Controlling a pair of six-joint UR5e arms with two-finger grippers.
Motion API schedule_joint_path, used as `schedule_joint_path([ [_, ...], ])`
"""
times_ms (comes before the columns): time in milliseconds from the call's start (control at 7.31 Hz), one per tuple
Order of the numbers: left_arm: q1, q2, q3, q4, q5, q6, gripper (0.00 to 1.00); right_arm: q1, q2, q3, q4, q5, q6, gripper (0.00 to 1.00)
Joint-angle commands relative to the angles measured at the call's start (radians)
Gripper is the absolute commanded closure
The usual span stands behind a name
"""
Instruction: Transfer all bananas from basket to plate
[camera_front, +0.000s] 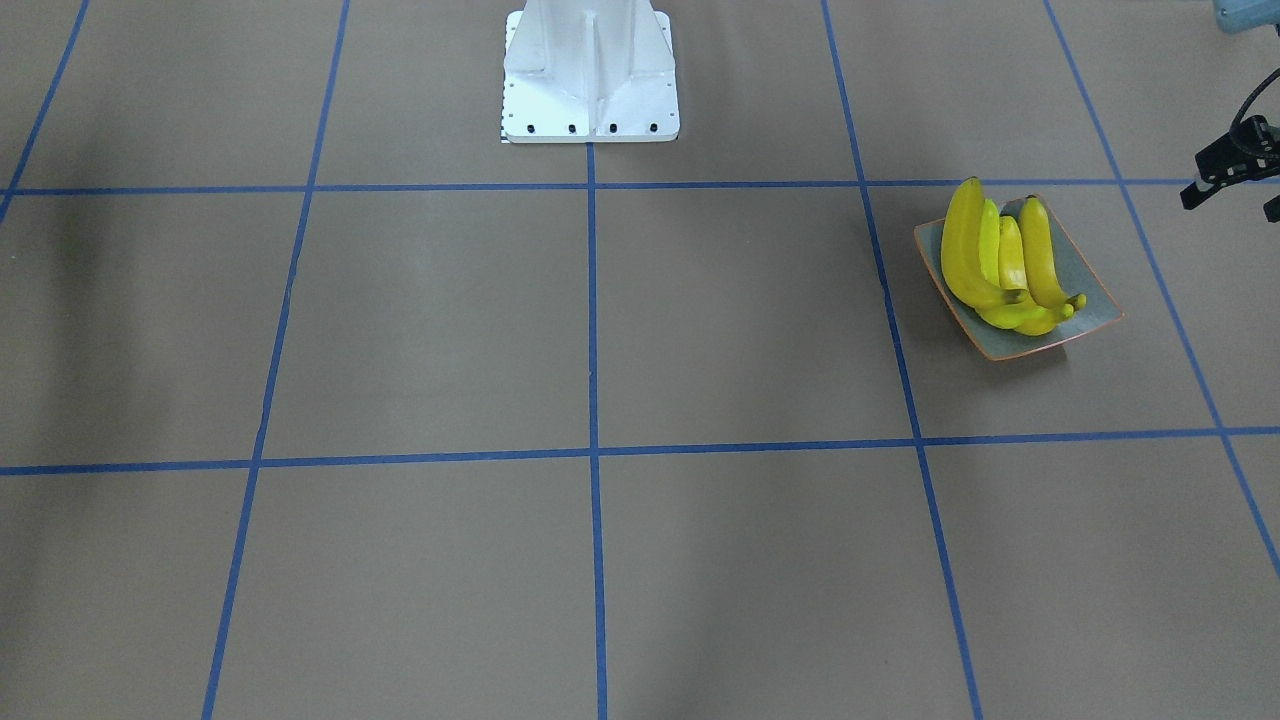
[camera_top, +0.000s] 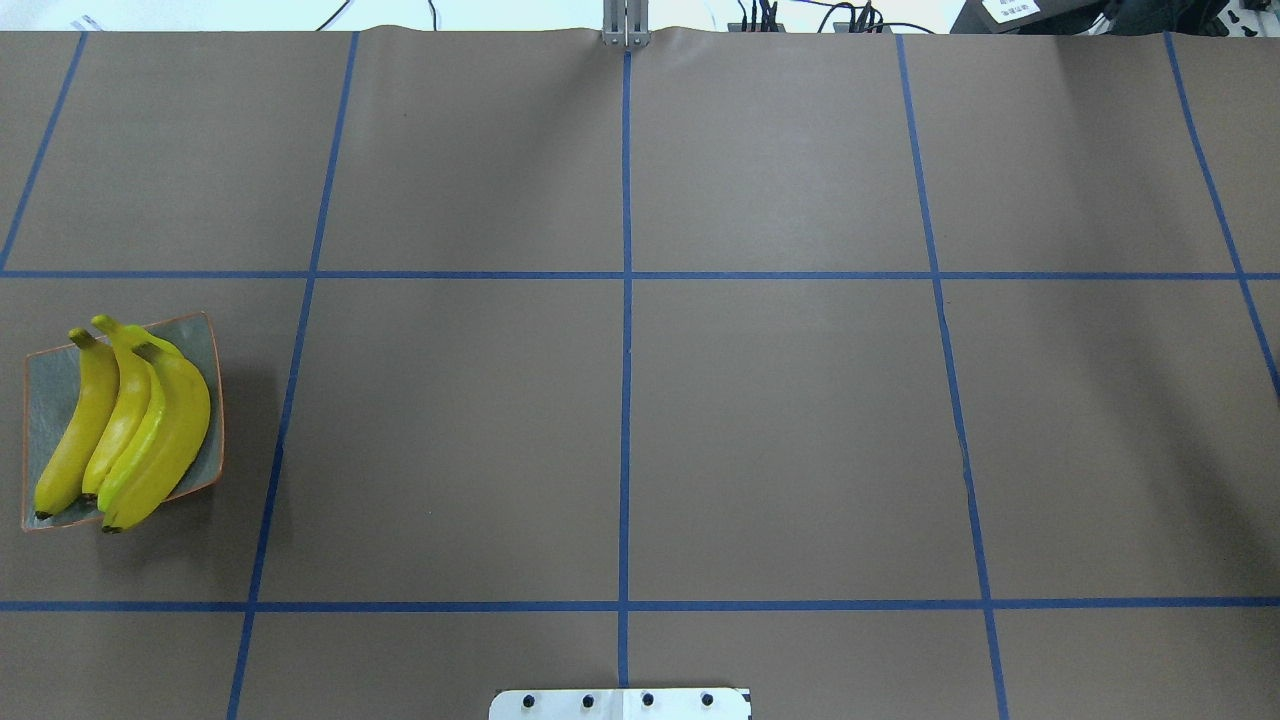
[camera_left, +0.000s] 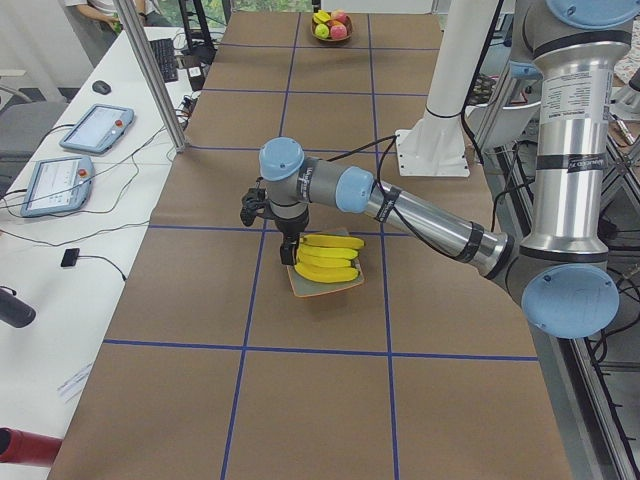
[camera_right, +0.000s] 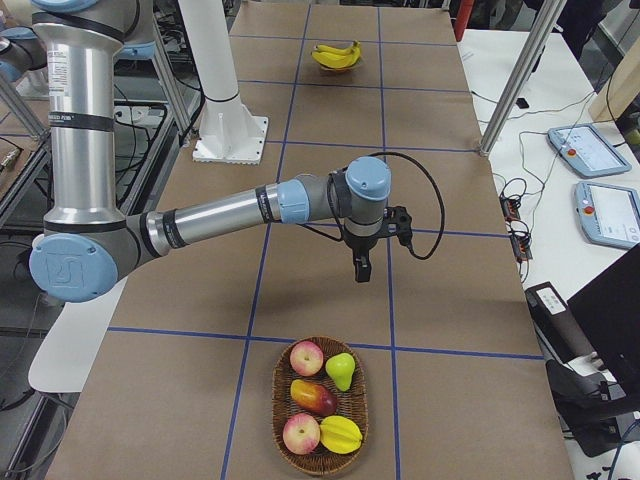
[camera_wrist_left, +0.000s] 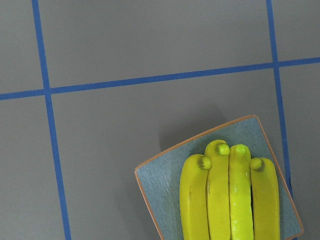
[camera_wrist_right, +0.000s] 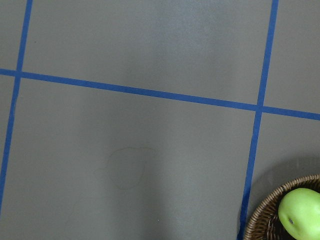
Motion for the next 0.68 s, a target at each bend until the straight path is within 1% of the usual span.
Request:
schedule_joint_path([
  [0, 0.001, -0.005, 0.006, -0.005, 0.003, 0.003, 0.00, 0.010, -0.010, -0.001, -0.001, -0.005, -0.003, 0.00],
  [137, 0.002, -0.018, 0.032, -0.005, 0.006, -0.001, 0.00, 0.012, -0.010, -0.010, 0.000, -0.005, -0.015, 0.00],
  [547, -0.006, -0.032, 0.035, -0.010, 0.010, -0.003, 0.00, 0.010, -0.010, -0.018, -0.001, 0.003, -0.012, 0.00],
])
